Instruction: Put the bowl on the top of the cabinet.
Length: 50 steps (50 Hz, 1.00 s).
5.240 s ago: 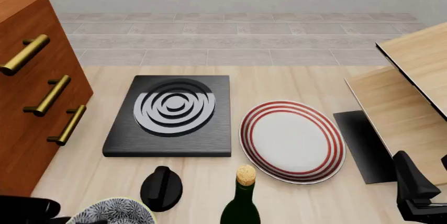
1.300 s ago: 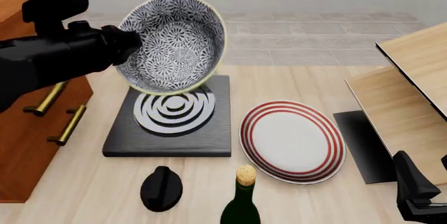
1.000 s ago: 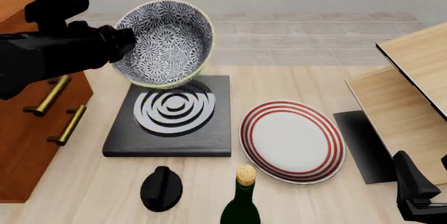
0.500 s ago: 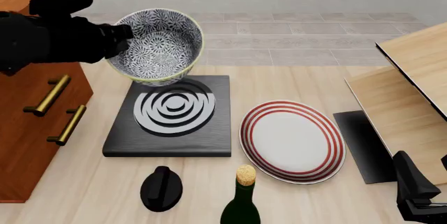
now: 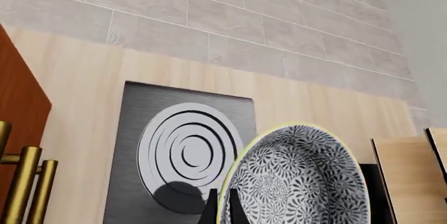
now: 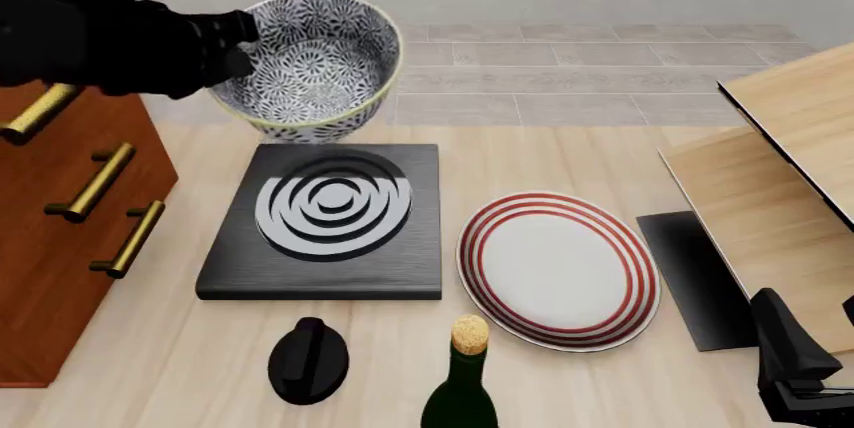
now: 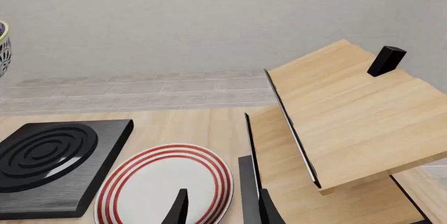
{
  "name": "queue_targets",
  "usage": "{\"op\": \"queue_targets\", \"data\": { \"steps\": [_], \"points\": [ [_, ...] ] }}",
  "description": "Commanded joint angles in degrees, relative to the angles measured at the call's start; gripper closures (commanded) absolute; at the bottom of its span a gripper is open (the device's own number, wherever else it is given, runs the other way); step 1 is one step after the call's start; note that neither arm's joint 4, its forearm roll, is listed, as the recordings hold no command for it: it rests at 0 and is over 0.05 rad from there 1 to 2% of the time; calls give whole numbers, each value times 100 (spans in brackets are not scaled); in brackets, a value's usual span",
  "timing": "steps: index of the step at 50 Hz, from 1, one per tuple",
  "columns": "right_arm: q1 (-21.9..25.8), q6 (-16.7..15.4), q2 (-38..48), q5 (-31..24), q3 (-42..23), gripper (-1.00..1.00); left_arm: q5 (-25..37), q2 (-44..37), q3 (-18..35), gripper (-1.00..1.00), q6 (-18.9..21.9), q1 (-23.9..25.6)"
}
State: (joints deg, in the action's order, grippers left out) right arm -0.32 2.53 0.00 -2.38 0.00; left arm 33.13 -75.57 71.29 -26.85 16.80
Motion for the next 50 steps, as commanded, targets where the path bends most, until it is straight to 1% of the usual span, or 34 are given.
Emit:
{"op": "queue_targets", "data": {
  "steps": [1,3,5,10,13,16,21,23,24,25,29,33,38,40,41,46,48,50],
  "points": [
    [0,0,0,0,0,-100,234,49,235,100,-363,-26],
    [0,0,0,0,0,-100,278,11,279,100,-370,-13],
    [0,0,0,0,0,-100,436,-29,433,100,-423,-39],
    [0,0,0,0,0,-100,539,-82,575,100,-462,-29],
    [0,0,0,0,0,-100,504,-84,550,100,-486,-26],
    [0,0,0,0,0,-100,726,-104,782,100,-452,-117],
    [0,0,0,0,0,-100,856,-103,921,100,-514,-159],
    [0,0,0,0,0,-100,948,-83,969,100,-536,-329],
    [0,0,0,0,0,-100,948,-83,970,100,-536,-329],
    [0,0,0,0,0,-100,1030,-116,1089,100,-531,-287],
    [0,0,0,0,0,-100,1166,-124,1219,100,-562,-364],
    [0,0,0,0,0,-100,1324,-85,1340,100,-681,-524],
    [0,0,0,0,0,-100,1456,-109,1349,100,-821,-699],
    [0,0,0,0,0,-100,1490,-48,1368,100,-856,-865],
    [0,0,0,0,0,-100,1536,-74,1432,100,-853,-798],
    [0,0,0,0,0,-100,1661,-80,1557,100,-886,-849],
    [0,0,0,0,0,-100,1798,-66,1739,100,-873,-965],
    [0,0,0,0,0,-100,1901,-76,1895,100,-884,-957]
  ]
}}
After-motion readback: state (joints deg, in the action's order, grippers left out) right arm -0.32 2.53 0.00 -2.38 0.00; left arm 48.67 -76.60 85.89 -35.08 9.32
